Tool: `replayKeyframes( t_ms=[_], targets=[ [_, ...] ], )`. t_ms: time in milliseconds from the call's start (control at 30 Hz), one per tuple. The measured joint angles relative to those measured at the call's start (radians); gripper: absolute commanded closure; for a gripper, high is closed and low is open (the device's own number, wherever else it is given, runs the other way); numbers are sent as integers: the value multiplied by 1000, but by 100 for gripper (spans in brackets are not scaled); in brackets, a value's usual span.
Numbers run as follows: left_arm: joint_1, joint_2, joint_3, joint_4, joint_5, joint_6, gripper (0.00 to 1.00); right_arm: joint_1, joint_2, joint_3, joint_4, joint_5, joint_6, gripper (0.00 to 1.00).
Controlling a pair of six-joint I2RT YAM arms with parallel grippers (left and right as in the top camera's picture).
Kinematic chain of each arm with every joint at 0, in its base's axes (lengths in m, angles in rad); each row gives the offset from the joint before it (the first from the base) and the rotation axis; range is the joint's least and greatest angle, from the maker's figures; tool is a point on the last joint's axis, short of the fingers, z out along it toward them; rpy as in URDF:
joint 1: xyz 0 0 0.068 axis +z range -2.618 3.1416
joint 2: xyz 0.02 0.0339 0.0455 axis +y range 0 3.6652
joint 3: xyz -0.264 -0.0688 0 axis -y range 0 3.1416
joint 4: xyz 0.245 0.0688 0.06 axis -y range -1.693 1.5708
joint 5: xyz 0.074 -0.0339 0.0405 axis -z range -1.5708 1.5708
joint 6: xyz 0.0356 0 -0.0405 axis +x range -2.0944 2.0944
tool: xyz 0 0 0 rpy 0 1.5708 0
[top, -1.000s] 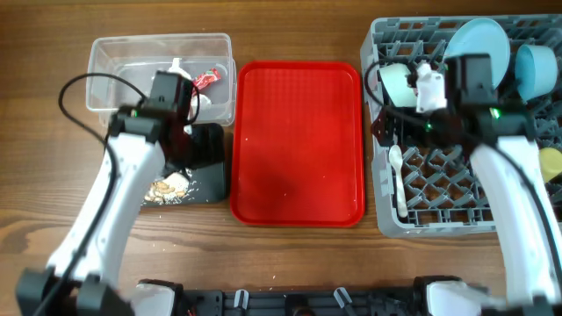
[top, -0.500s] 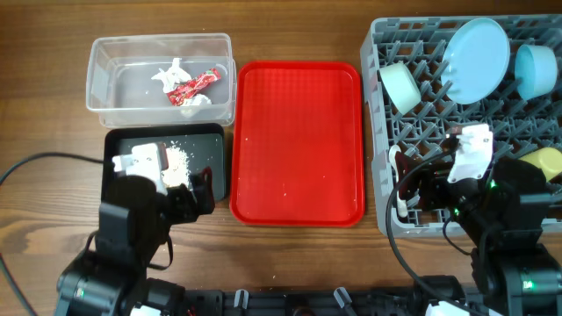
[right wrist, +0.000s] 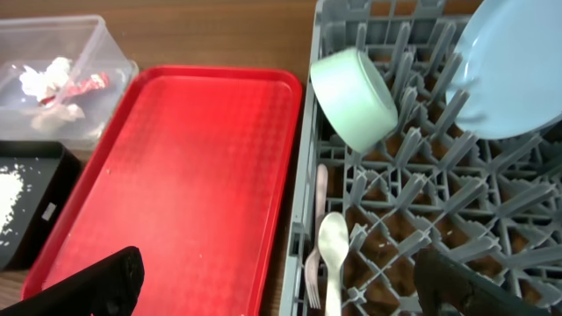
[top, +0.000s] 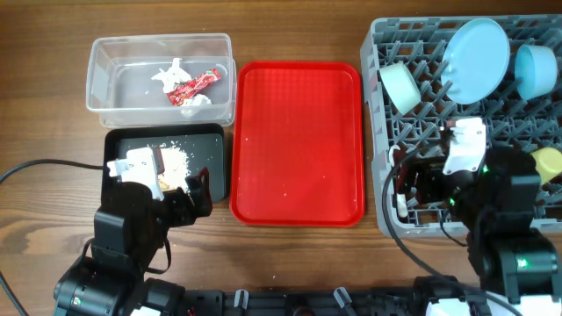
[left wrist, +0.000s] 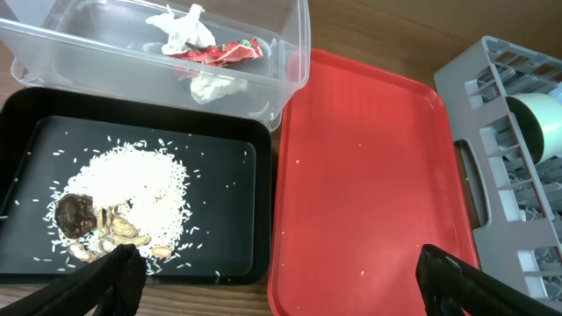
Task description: Sort waste into correct bins and load items into the dishwasher rack
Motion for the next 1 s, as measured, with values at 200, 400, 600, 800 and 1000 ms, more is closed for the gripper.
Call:
replayKeyframes(
  t_ms=[200,400,600,800,1000],
  targets=[
    [0,0,0,0,0,0,0,0,44,-18,2,0,0,0],
    [0,0,0,0,0,0,0,0,-133,-143,222,4,0,0],
    [0,0,-3,2,0,0,0,0,-456,-439,569,3,0,0],
    [0,0,-5,2,0,0,0,0,-662,-711,853,9,0,0],
    [0,0,-5,2,0,0,0,0,-723,-864,924,37,0,0]
  ],
)
